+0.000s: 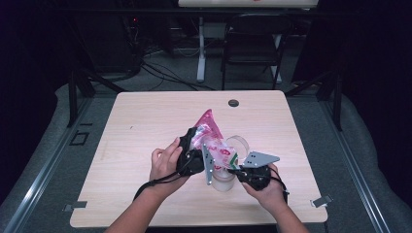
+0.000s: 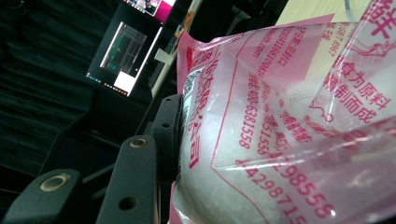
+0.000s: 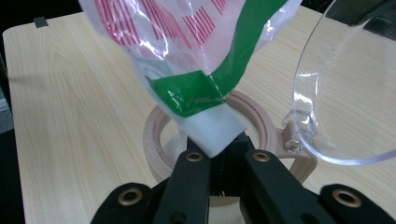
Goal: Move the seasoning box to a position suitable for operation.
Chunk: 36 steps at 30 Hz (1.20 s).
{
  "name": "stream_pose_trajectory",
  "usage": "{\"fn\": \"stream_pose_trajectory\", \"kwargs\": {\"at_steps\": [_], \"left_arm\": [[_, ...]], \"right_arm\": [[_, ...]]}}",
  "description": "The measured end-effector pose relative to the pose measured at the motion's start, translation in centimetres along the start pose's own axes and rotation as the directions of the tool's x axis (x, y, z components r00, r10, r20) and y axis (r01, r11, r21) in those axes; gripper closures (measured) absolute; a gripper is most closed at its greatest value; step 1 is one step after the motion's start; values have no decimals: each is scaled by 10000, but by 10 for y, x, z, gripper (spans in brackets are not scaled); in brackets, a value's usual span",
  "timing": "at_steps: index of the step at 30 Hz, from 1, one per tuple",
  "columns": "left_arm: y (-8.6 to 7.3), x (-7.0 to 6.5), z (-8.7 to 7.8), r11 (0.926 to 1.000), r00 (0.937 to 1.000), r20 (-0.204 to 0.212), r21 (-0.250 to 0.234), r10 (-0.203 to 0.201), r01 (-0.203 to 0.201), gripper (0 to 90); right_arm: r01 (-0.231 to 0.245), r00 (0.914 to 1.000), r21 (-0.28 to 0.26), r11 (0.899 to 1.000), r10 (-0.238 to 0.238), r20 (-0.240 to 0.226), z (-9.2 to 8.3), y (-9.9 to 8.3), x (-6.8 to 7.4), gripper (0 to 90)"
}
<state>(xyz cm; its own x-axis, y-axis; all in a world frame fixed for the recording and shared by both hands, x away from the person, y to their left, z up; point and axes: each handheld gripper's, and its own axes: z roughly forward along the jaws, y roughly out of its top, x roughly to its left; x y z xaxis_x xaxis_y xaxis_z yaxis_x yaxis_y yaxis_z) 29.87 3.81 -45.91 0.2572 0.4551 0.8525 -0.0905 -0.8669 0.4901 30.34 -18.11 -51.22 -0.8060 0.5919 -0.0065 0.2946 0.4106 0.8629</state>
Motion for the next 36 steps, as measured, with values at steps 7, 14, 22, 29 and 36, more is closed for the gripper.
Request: {"fn": "stream_pose_trajectory", "kwargs": {"at_steps": [7,14,22,29,36], "left_arm": [[0,0,0,10000,10000,3,-13,-16,16,610],[0,0,0,10000,10000,-2,-12,12,-12,610],[-2,0,0,10000,10000,16,23,-5,5,610],[-6,-1,1,9998,9999,126,155,-100,98,610],[-13,-1,2,9991,9994,239,332,-257,249,611]], "right_arm": [[2,10000,21,10000,-2,23,0,0,0,900],[9,10000,14,10000,-9,37,0,0,0,900],[28,10000,-44,10000,-28,38,0,0,0,900],[50,10000,-26,10000,-50,67,0,0,0,900],[54,10000,-57,10000,-54,58,0,1,2,900]]}}
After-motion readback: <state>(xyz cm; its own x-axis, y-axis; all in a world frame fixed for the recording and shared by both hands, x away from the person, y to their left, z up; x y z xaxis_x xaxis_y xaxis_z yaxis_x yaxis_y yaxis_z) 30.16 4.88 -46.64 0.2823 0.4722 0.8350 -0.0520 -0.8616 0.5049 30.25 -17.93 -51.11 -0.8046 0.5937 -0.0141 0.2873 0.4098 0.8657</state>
